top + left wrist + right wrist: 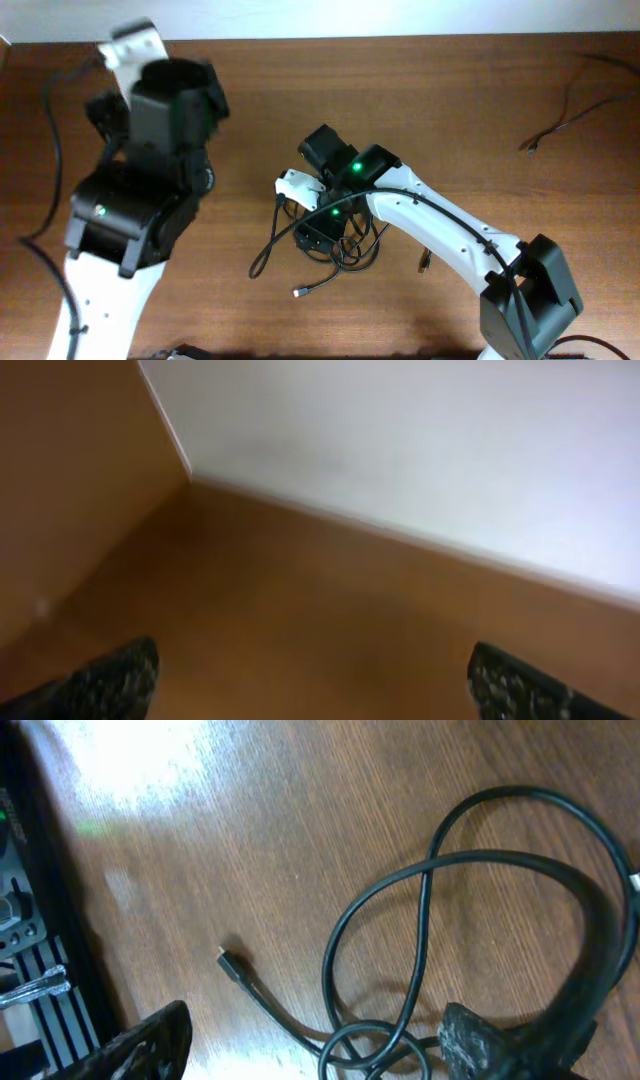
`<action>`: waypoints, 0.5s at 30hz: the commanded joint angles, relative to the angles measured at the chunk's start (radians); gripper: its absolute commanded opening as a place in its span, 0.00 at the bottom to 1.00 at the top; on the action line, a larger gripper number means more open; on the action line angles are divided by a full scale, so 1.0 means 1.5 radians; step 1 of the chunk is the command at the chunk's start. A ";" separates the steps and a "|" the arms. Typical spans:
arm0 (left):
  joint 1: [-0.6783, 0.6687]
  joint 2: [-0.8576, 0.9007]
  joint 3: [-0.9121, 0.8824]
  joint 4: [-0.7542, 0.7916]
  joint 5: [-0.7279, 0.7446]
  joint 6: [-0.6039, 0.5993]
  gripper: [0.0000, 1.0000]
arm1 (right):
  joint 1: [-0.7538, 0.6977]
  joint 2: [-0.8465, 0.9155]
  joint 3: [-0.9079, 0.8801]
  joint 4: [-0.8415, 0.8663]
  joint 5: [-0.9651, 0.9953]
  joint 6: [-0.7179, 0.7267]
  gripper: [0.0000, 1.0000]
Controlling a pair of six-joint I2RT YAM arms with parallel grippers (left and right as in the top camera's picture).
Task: Untangle cables
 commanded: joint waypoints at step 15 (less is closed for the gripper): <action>0.006 0.018 -0.125 0.070 0.324 -0.027 0.99 | -0.136 -0.120 0.245 -0.146 0.061 0.043 0.04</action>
